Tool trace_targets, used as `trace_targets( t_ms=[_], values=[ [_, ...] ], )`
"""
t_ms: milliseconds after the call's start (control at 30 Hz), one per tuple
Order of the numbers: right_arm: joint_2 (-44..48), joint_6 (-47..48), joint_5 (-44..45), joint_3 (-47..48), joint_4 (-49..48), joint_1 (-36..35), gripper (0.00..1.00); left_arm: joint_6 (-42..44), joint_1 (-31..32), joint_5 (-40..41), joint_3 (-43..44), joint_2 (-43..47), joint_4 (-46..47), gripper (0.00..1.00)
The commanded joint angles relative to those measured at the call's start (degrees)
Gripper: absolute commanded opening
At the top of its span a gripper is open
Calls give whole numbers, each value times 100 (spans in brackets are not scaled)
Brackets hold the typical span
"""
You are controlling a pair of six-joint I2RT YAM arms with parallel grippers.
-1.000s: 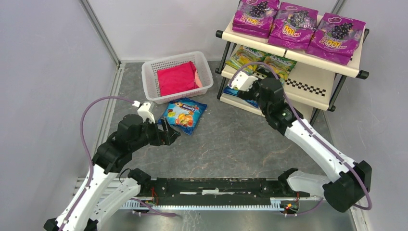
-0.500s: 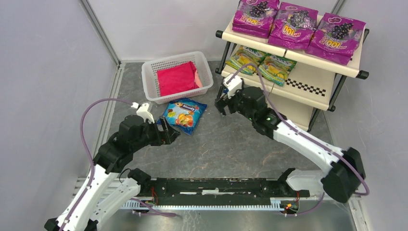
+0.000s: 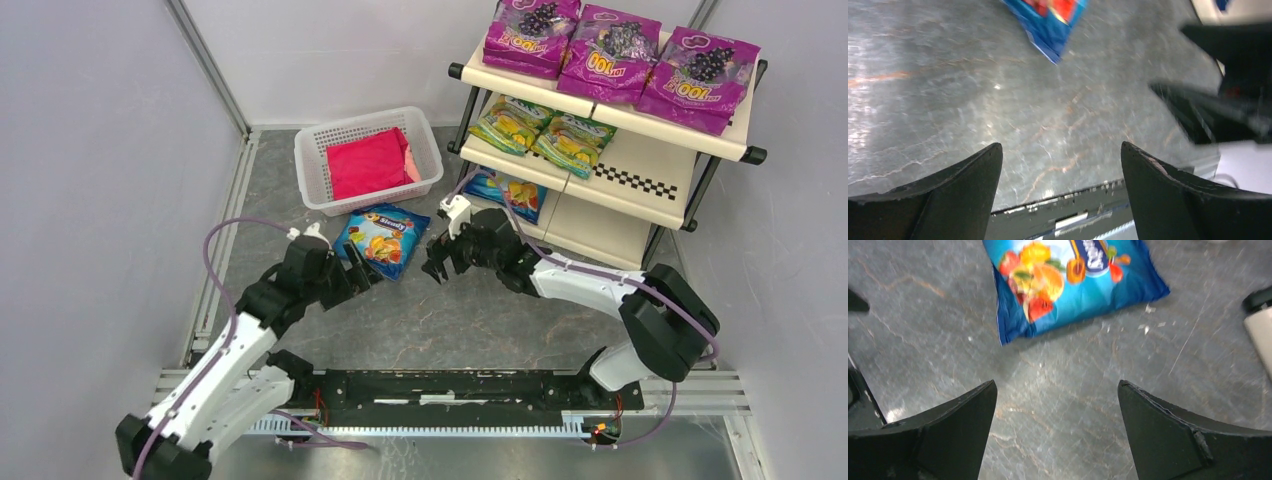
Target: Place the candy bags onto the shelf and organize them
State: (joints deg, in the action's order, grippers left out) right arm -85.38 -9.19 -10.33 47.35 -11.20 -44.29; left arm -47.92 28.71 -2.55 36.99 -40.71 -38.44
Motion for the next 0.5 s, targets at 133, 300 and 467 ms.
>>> trace_targets(
  t_ms=[133, 300, 467],
  values=[
    [47, 593, 24, -619, -470, -309, 98, -347, -2222, -929, -223, -1360, 1286, 100],
    [-628, 1180, 971, 352, 289, -938, 98, -688, -2613, -1361, -431, -2114, 1799, 100],
    [-1661, 1835, 2577, 1559, 1091, -1836, 98, -1195, -2848, -1091, -835, -2196, 2044, 100]
  ],
)
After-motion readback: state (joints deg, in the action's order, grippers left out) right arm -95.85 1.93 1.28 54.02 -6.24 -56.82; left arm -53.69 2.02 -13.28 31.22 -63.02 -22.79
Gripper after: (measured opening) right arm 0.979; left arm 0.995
